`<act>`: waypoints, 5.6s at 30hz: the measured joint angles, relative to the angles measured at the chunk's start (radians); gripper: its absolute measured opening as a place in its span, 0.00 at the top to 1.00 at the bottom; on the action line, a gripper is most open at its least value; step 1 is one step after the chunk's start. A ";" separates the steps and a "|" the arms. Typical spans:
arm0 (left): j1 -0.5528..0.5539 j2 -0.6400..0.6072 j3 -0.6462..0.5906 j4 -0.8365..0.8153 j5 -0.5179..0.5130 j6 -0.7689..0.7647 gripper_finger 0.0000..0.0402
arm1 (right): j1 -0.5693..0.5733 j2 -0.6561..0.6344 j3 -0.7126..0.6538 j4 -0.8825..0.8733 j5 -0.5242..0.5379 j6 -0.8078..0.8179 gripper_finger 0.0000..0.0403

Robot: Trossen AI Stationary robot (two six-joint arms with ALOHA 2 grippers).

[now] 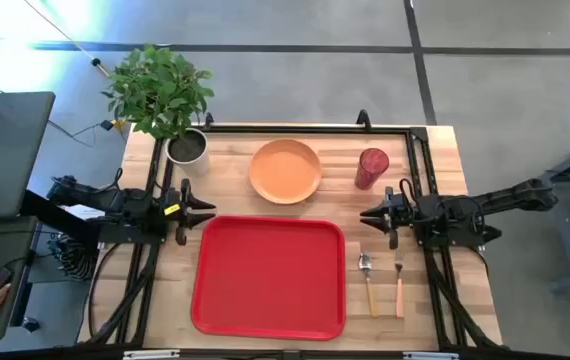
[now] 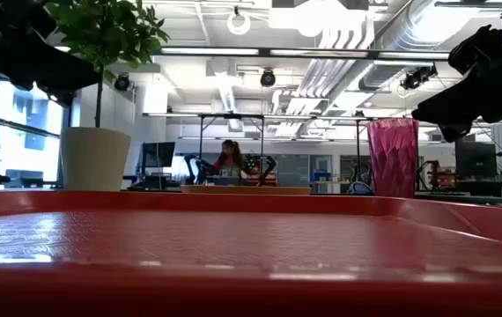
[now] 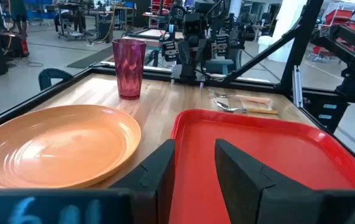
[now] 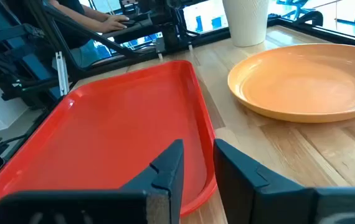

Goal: Pick and place plate/cup/fork/spoon on tray

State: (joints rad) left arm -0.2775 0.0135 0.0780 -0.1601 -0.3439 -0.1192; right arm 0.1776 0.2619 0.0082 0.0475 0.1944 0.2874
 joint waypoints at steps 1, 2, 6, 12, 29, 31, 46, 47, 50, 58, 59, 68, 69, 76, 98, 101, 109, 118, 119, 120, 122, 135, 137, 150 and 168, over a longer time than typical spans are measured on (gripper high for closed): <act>0.000 0.000 0.000 0.000 0.000 0.000 0.74 | 0.000 0.000 0.000 0.000 0.000 0.000 0.81; 0.000 0.000 0.000 0.000 0.000 0.000 0.74 | 0.000 0.000 0.000 0.000 0.000 0.000 0.81; 0.000 0.000 0.000 0.000 0.000 0.000 0.74 | 0.000 0.000 0.000 0.000 0.000 0.000 0.81; 0.000 0.000 0.000 0.000 0.000 0.000 0.74 | 0.000 0.000 0.000 0.000 0.000 0.000 0.81; 0.000 0.000 0.000 0.000 0.000 0.000 0.74 | 0.000 0.000 0.000 0.000 0.000 0.000 0.81; 0.000 0.000 0.000 0.000 0.000 0.000 0.74 | 0.000 0.000 0.000 0.000 0.000 0.000 0.81; 0.000 0.000 0.000 0.000 0.000 0.000 0.74 | 0.000 0.000 0.000 0.000 0.000 0.000 0.81; 0.000 0.000 0.000 0.000 0.000 0.000 0.74 | 0.000 0.000 0.000 0.000 0.000 0.000 0.81; 0.000 0.000 0.000 0.000 0.000 0.000 0.74 | 0.000 0.000 0.000 0.000 0.000 0.000 0.81; 0.000 0.000 0.000 0.000 0.000 0.000 0.74 | 0.000 0.000 0.000 0.000 0.000 0.000 0.81; 0.000 0.000 0.000 0.000 0.000 0.000 0.74 | 0.000 0.000 0.000 0.000 0.000 0.000 0.81; 0.000 0.000 0.000 0.000 0.000 0.000 0.74 | 0.000 0.000 0.000 0.000 0.000 0.000 0.81; 0.000 0.000 0.000 0.000 0.000 0.000 0.74 | 0.000 0.000 0.000 0.000 0.000 0.000 0.81; 0.000 0.000 0.000 0.000 -0.005 -0.007 0.74 | 0.000 0.000 0.000 0.000 0.000 0.000 0.81; 0.002 0.000 0.000 0.071 -0.054 -0.432 0.74 | -0.001 0.000 0.000 0.009 0.004 -0.101 0.81; 0.002 0.000 0.000 0.128 -0.054 -0.455 0.74 | -0.001 0.000 0.000 0.046 -0.004 0.037 0.81; 0.002 0.000 0.000 0.247 -0.049 -0.454 0.74 | -0.001 0.001 0.031 0.137 0.011 0.391 0.81; 0.002 0.000 0.000 0.271 -0.048 -0.421 0.74 | -0.001 0.000 0.147 0.146 -0.022 0.587 0.81; 0.002 0.000 0.000 0.280 -0.048 -0.436 0.74 | -0.001 0.000 0.164 0.146 -0.022 0.611 0.81; 0.002 0.000 0.000 0.287 -0.048 -0.459 0.74 | -0.001 0.000 0.181 0.147 -0.022 0.636 0.81; 0.002 0.000 0.000 0.293 -0.048 -0.490 0.74 | -0.001 0.001 0.213 0.145 -0.022 0.671 0.81; 0.002 0.000 0.000 0.292 -0.048 -0.498 0.74 | 0.099 0.209 0.520 -0.041 -0.021 0.805 0.81; 0.002 0.000 0.000 0.292 -0.048 -0.498 0.74 | 0.122 0.277 0.586 -0.146 -0.020 0.857 0.81; 0.002 0.000 0.000 0.285 -0.048 -0.498 0.74 | 0.301 0.705 0.886 -0.727 -0.025 1.311 0.81; 0.002 0.000 0.000 0.285 -0.048 -0.498 0.74 | 0.462 0.984 0.942 -0.897 -0.117 1.624 0.81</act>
State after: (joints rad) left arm -0.2756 0.0137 0.0780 0.1246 -0.3923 -0.6170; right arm 0.6392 1.2464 0.9497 -0.8495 0.0772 1.9116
